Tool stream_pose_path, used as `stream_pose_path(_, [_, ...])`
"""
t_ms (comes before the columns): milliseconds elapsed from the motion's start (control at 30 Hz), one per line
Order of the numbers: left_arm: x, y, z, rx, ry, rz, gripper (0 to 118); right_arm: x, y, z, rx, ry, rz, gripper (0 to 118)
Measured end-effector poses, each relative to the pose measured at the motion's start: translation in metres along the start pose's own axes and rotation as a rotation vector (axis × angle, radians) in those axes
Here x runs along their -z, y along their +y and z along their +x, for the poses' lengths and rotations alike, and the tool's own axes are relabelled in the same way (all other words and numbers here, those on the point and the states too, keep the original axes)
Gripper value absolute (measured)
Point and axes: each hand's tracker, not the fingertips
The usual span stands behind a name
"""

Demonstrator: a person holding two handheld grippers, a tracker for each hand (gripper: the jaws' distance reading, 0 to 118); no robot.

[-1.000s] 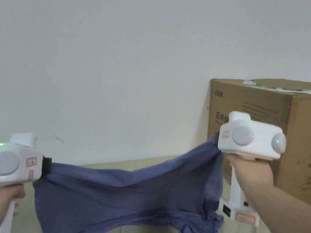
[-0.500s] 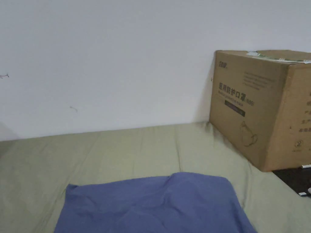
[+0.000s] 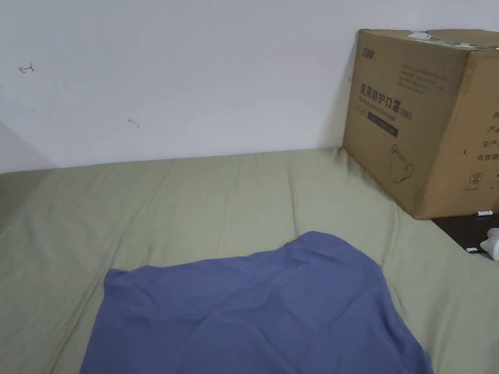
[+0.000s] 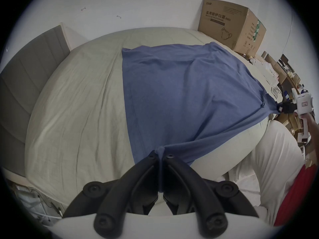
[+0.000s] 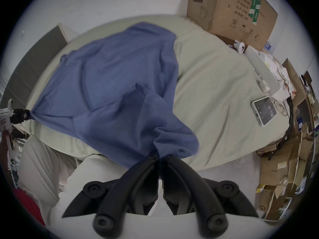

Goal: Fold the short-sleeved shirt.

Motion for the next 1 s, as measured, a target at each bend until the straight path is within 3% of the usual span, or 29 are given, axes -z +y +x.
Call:
stream_pose_path(67, [0.000, -0.001, -0.004, -0.056, -0.013, 0.012, 4, 0.010, 0.002, 0.000, 0.011, 0.003, 0.012, 1])
stream_pose_path(100, [-0.005, -0.001, -0.007, -0.087, -0.021, 0.055, 23, 0.008, 0.002, -0.001, 0.021, 0.002, 0.053, 11])
stream_pose_path(133, [-0.008, -0.003, -0.009, -0.101, -0.016, 0.080, 56, 0.004, 0.001, 0.000, 0.027, 0.033, 0.119, 37])
stream_pose_path(167, [-0.014, -0.003, -0.011, -0.106, 0.022, 0.108, 95, -0.001, 0.000, 0.001, 0.038, 0.019, 0.176, 78])
stream_pose_path(200, [-0.021, -0.003, -0.013, -0.111, 0.026, 0.138, 118, -0.009, 0.002, 0.001, 0.082, 0.009, 0.209, 111])
stream_pose_path(233, [-0.032, -0.003, -0.013, -0.118, 0.032, 0.187, 114, -0.018, 0.003, 0.002, 0.117, 0.021, 0.251, 118])
stream_pose_path(400, [-0.102, 0.018, 0.000, -0.245, -0.024, 0.456, 117, -0.078, 0.022, -0.005, 0.340, 0.230, 0.531, 118])
stream_pose_path(467, [-0.123, 0.032, 0.017, -0.235, -0.015, 0.526, 116, -0.104, 0.029, -0.018, 0.329, 0.281, 0.643, 117])
stream_pose_path(500, [-0.137, 0.033, 0.031, -0.215, 0.052, 0.613, 107, -0.118, 0.029, -0.028, 0.304, 0.285, 0.751, 116])
stream_pose_path(533, [-0.138, 0.028, 0.021, -0.190, 0.080, 0.714, 88, -0.130, 0.028, -0.036, 0.279, 0.276, 0.832, 111])
stream_pose_path(567, [-0.147, 0.025, 0.027, -0.169, 0.097, 0.805, 88, -0.142, 0.027, -0.048, 0.245, 0.264, 0.927, 111])
stream_pose_path(600, [-0.154, 0.022, 0.039, -0.144, 0.117, 0.875, 81, -0.156, 0.024, -0.060, 0.210, 0.247, 1.022, 108])
stream_pose_path(633, [-0.159, 0.020, 0.049, -0.121, 0.148, 0.926, 58, -0.163, 0.023, -0.068, 0.186, 0.227, 1.069, 98])
stream_pose_path(667, [-0.161, 0.013, 0.059, -0.090, 0.204, 0.969, 18, -0.170, 0.022, -0.079, 0.171, 0.150, 1.104, 65])
stream_pose_path(700, [-0.166, 0.010, 0.071, -0.060, 0.259, 1.008, 0, -0.172, 0.023, -0.089, 0.157, 0.091, 1.109, 0])
stream_pose_path(733, [-0.172, 0.005, 0.074, -0.052, 0.255, 1.038, 0, -0.177, 0.018, -0.091, 0.190, 0.095, 1.151, 0])
stream_pose_path(800, [-0.181, 0.005, 0.079, -0.037, 0.186, 1.038, 0, -0.180, 0.016, -0.086, 0.135, 0.211, 1.104, 0])
stream_pose_path(867, [-0.186, 0.013, 0.078, 0.013, 0.182, 0.960, 0, -0.178, 0.020, -0.090, 0.112, 0.149, 1.067, 0])
stream_pose_path(933, [-0.185, 0.032, 0.060, 0.036, 0.121, 0.806, 0, -0.178, 0.018, -0.088, 0.056, 0.136, 1.046, 0])
stream_pose_path(1000, [-0.165, 0.060, 0.031, -0.003, -0.014, 0.445, 0, -0.172, 0.019, -0.091, 0.039, 0.136, 1.028, 0])
